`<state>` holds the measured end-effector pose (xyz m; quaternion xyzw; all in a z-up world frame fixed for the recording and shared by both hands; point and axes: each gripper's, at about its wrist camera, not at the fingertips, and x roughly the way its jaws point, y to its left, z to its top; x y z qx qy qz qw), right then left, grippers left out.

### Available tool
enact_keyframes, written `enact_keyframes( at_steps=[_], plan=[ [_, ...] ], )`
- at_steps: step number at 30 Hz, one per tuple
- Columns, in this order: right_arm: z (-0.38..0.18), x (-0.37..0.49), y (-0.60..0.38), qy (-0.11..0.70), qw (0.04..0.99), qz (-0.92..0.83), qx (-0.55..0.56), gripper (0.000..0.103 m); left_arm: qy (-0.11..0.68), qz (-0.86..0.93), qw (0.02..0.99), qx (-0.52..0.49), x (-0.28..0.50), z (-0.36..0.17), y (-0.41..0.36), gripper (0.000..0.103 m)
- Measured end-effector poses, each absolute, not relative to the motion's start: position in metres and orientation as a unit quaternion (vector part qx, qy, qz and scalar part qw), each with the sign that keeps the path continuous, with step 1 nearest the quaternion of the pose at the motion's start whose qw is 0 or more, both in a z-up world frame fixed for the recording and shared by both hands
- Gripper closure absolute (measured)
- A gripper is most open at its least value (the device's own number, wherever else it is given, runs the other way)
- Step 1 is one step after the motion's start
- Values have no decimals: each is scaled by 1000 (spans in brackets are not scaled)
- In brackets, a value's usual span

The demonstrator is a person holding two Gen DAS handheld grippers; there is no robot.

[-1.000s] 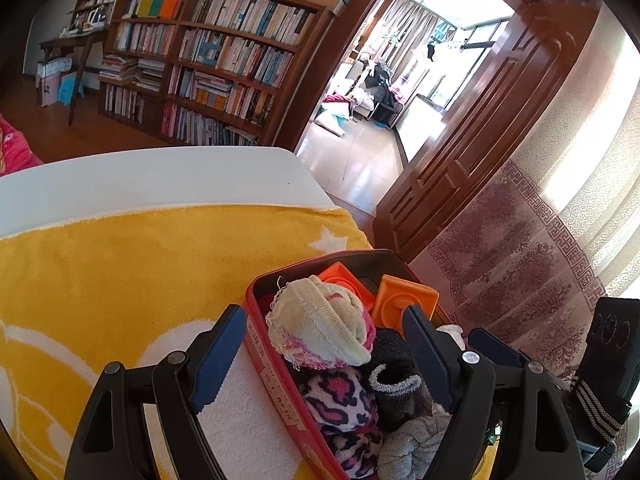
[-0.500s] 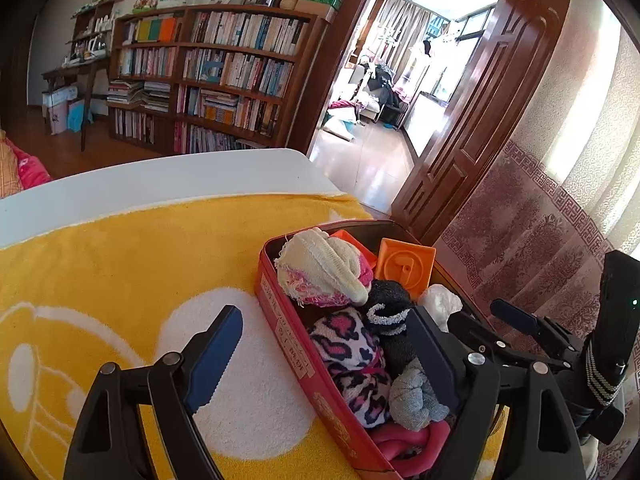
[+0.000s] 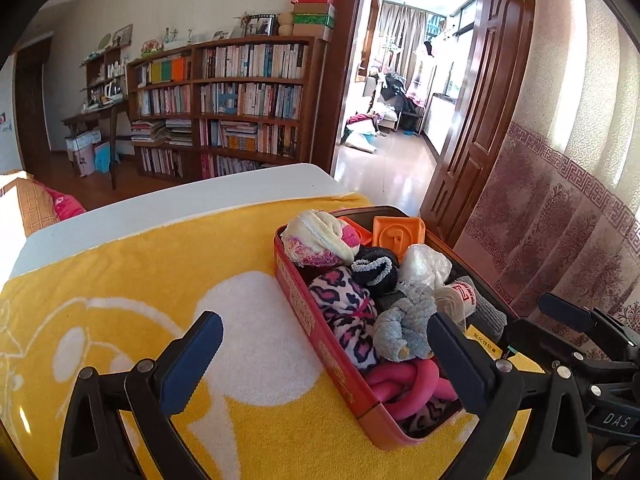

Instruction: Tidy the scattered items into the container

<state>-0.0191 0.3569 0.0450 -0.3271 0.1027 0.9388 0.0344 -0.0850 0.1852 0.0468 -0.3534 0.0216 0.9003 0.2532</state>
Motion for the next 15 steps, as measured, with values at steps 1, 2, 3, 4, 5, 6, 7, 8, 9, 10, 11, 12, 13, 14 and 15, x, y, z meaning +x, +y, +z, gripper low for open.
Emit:
enact_keyframes(
  at_steps=[1, 2, 3, 4, 5, 6, 7, 8, 9, 10, 11, 12, 13, 14, 15],
  plan=[
    [43, -15, 356, 104, 36, 938, -329, 18, 23, 902, 249, -353, -81, 47, 185, 0],
    [41, -11, 356, 106, 37, 937, -330, 18, 25, 903, 243, -354, -77, 48, 185, 0],
    [38, -6, 355, 108, 38, 937, -331, 18, 27, 905, 234, -355, -74, 48, 185, 0],
    [36, -2, 354, 111, 38, 936, -332, 18, 29, 906, 226, -356, -71, 48, 185, 0],
    [33, 1, 354, 113, 38, 935, -334, 18, 32, 907, 221, -357, -68, 47, 185, 0],
    [30, 3, 354, 115, 39, 934, -336, 18, 36, 907, 219, -358, -66, 47, 185, 0],
    [28, 5, 354, 117, 39, 933, -338, 18, 41, 907, 218, -358, -63, 46, 186, 0],
    [26, 6, 354, 118, 39, 932, -341, 18, 47, 908, 214, -356, -61, 45, 187, 0],
    [24, 8, 354, 119, 39, 931, -342, 18, 55, 911, 206, -353, -58, 45, 189, 0],
    [23, 9, 354, 120, 39, 930, -344, 18, 67, 914, 199, -347, -57, 45, 190, 0],
    [22, 10, 354, 121, 39, 930, -345, 18, 77, 917, 193, -342, -55, 45, 192, 0],
    [22, 11, 353, 120, 38, 930, -345, 18, 85, 918, 189, -338, -52, 45, 193, 0],
    [22, 13, 352, 118, 37, 931, -345, 18, 89, 919, 188, -336, -50, 45, 195, 0],
    [21, 14, 350, 115, 37, 931, -344, 18, 90, 919, 190, -335, -47, 46, 196, 0],
    [22, 15, 348, 111, 37, 932, -343, 18, 90, 919, 191, -334, -45, 46, 197, 0]
  ],
)
